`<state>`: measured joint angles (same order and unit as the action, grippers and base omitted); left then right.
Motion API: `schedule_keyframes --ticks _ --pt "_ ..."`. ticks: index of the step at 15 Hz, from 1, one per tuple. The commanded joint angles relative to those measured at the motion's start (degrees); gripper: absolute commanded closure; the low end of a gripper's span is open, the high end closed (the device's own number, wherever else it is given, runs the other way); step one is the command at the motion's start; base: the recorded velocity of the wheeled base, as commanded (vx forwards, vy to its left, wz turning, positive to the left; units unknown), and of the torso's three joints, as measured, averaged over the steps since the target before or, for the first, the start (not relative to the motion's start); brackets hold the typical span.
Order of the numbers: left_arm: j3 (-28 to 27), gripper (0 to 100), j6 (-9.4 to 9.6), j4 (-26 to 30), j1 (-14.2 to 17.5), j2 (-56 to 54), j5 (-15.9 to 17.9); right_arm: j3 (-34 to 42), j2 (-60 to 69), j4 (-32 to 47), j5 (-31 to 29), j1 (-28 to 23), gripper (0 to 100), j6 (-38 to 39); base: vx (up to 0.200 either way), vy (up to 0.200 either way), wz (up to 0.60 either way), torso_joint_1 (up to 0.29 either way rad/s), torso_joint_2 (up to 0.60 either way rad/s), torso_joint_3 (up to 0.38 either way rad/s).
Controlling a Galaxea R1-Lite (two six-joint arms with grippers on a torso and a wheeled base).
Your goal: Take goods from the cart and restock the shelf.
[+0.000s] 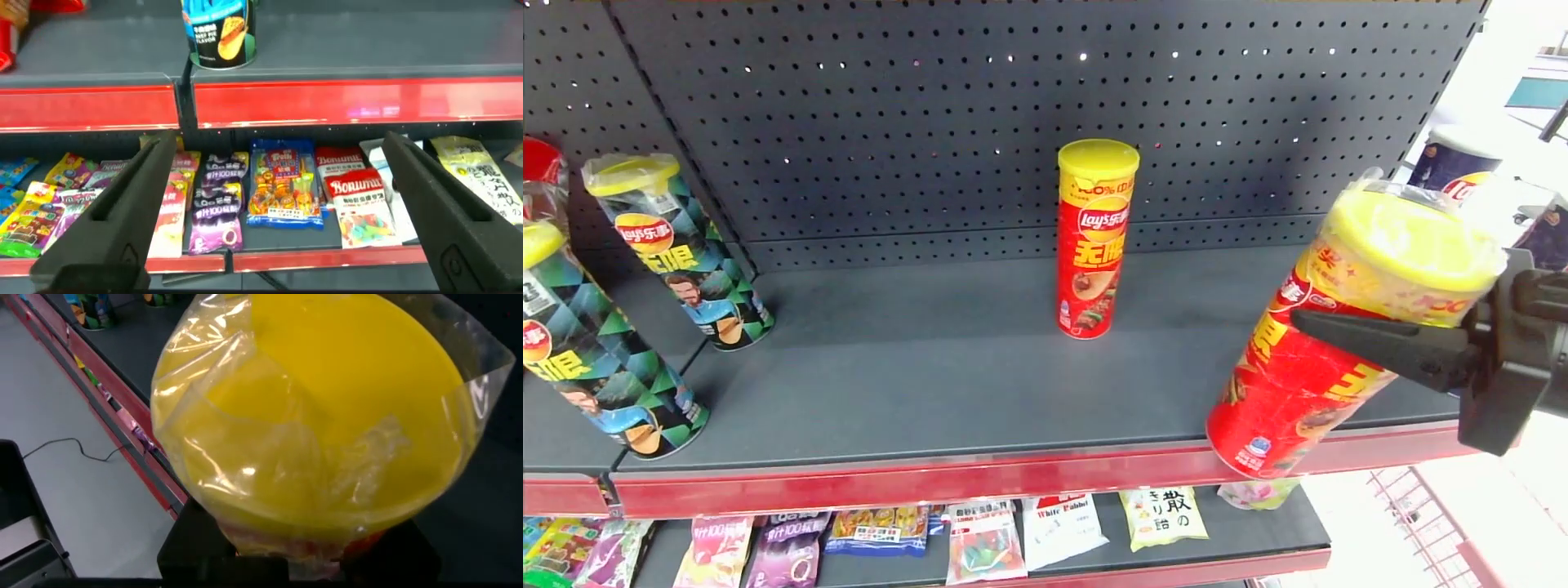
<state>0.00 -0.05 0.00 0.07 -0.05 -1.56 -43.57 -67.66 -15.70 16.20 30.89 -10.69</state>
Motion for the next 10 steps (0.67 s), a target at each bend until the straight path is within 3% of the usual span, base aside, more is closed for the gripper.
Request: schedule_keyframes --ticks 1,7,10 --pt "0.00 0 -0.04 0.00 0.01 0.05 0.07 -0.02 -0.11 0.06 0.06 0.05 100 -0.03 0.000 0.000 0.00 0.000 0.00 0.000" --pt "0.00 0 -0.04 0.00 0.01 0.05 0.42 0.06 -0.11 -0.65 -0.29 0.05 100 -0.03 0.000 0.000 0.00 0.000 0.00 0.000" --pt "0.00 0 -0.04 0.00 0.01 0.05 0.24 0.06 -0.19 -0.65 -0.29 -0.04 100 0.06 0.200 0.000 0.00 -0.006 0.00 -0.001"
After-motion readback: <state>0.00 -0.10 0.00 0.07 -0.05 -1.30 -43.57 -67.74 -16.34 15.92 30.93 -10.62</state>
